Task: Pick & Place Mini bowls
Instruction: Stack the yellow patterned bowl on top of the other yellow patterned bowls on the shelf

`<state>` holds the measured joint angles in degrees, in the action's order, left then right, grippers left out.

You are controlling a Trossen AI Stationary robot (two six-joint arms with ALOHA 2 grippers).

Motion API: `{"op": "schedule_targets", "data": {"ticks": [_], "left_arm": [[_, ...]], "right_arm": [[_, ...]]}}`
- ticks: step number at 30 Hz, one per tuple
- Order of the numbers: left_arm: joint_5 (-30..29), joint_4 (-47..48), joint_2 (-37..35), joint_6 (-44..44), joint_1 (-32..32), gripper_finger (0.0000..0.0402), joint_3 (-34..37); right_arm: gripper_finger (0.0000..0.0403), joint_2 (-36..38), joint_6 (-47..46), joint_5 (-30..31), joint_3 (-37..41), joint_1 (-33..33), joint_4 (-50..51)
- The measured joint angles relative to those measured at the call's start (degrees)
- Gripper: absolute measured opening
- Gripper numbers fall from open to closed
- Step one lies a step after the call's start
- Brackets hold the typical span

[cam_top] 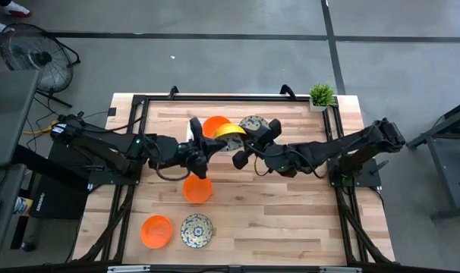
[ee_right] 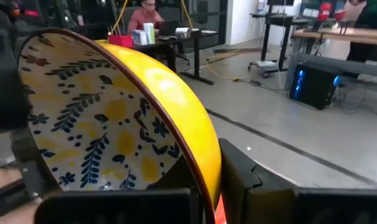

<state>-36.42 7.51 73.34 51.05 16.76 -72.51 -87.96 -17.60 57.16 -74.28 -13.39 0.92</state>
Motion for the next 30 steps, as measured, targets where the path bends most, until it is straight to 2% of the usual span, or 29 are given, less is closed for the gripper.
{"op": "schedule_targets", "data": {"ticks": [24, 30], "left_arm": [[-1.0, -0.9, -0.1, -1.4, -0.1, 0.0000, 0.0], [-1.4, -1.0, -0.1, -0.6, -0.2, 0.0030, 0.0]], "right_arm": [[0.0016, -0.1, -0.6, -2.5, 0.1, 0.0, 0.4], [0.0016, -0.1, -0.6, -3.3, 0.1, 0.0, 0.4]]}}
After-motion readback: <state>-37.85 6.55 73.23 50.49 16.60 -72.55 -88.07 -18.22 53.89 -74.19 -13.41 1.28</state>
